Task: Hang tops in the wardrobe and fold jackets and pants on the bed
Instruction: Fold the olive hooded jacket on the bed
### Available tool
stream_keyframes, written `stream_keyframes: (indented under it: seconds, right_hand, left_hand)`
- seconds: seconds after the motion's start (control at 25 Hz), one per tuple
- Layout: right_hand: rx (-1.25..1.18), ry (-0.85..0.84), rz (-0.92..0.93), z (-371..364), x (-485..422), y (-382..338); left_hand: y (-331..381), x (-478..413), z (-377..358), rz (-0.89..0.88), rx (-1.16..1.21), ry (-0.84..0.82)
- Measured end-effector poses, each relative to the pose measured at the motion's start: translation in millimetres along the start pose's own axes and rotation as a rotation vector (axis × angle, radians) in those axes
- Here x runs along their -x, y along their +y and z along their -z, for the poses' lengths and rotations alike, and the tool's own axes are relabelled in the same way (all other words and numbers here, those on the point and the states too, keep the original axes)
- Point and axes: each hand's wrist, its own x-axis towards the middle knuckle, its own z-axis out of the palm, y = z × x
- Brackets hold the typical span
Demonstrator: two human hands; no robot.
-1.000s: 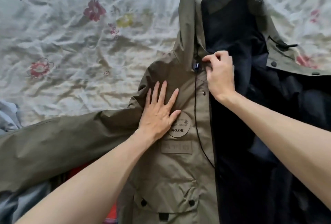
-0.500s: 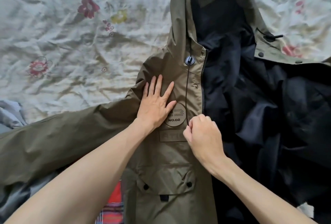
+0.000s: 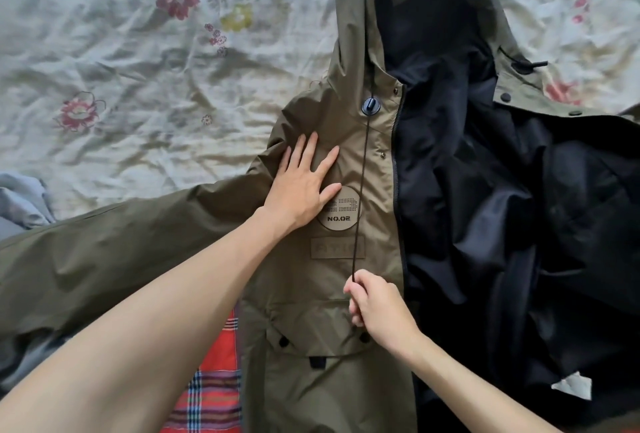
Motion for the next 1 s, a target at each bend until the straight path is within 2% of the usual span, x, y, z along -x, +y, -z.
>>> stream_keyframes:
  seconds: [0.08, 0.12, 0.16, 0.2, 0.24, 0.28, 0.36, 0.44, 0.48, 0.6, 0.68, 0.76, 0.92, 1.0]
  right_hand:
    - [0.586, 0.11, 0.098, 4, 5, 2]
    - [0.845, 0.23, 0.197, 9, 7, 0]
    - [0.992, 0.368, 0.287, 17, 7, -8]
    - [1.03, 0.528, 0.393, 27, 3, -22]
    - [0.982, 0.576, 0.491, 41, -8, -42]
    - [0.894, 0.591, 0.616, 55, -30, -64]
    - [0.694, 0.505, 0.718, 75, -79, -113]
    - [0.518, 0.44, 0.654, 80, -131, -144]
    - [0.47, 0.402, 0.589, 78, -151, -147]
    - [0.418, 0.413, 0.585, 67, -178, -128]
    - [0.396, 0.445, 0.651, 66, -180, -118]
    - [0.477, 0.499, 0.712, 62, -181, -113]
    - [0.701, 0.679, 0.793, 48, -185, -104]
    - [0.719, 0.698, 0.812, 49, -188, -102]
  left_hand:
    - [4, 4, 9, -0.019, 0.042, 0.041]
    - [3, 6, 17, -0.012, 0.107, 0.123]
    - [-2, 8, 27, 0.034, 0.179, 0.251]
    - [-10, 8, 40, 0.133, 0.224, 0.381]
    - [-25, 3, 45, 0.272, 0.252, 0.453]
    - [-42, -2, 51, 0.414, 0.31, 0.437]
    - [-76, -13, 61, 0.57, 0.661, 0.222]
    - [-94, -13, 70, 0.53, 1.037, -0.011]
    - [-97, -8, 74, 0.479, 1.098, -0.113]
    - [-99, 9, 81, 0.368, 1.013, -0.343]
    - [-97, 15, 80, 0.331, 0.928, -0.397]
    - [-91, 14, 71, 0.291, 0.781, -0.349]
    - [-45, 20, 48, 0.411, 0.216, -0.054]
    - [-33, 22, 40, 0.369, 0.136, 0.035]
